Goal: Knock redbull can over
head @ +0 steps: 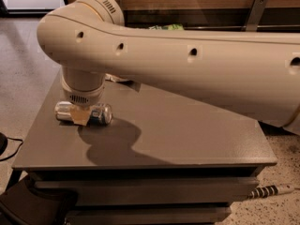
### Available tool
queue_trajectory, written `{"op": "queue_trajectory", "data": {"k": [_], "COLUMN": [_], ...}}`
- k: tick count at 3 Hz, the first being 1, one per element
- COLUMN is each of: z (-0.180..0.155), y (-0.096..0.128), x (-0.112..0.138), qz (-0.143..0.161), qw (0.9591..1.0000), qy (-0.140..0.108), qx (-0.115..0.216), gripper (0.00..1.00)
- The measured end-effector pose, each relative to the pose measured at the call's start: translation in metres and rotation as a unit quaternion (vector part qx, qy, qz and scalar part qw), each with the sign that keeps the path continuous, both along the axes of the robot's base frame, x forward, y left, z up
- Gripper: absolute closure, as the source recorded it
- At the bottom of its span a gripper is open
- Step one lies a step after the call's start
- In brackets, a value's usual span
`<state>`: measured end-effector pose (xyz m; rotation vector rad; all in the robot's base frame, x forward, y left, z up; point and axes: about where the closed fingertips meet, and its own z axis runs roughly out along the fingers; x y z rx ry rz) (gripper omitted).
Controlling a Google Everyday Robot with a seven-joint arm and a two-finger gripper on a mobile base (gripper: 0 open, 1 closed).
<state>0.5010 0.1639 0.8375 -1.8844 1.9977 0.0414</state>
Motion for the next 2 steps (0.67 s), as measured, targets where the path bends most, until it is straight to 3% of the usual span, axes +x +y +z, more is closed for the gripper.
{"op": "queue_trajectory", "data": {"k": [2], "z": [0.0015], "y": [0.0002], "x": [-0.0013], "qz": [0.001], "qw": [1.0000], "qy": [-0.002], "qx": [0.000], "gripper": [0.01]}}
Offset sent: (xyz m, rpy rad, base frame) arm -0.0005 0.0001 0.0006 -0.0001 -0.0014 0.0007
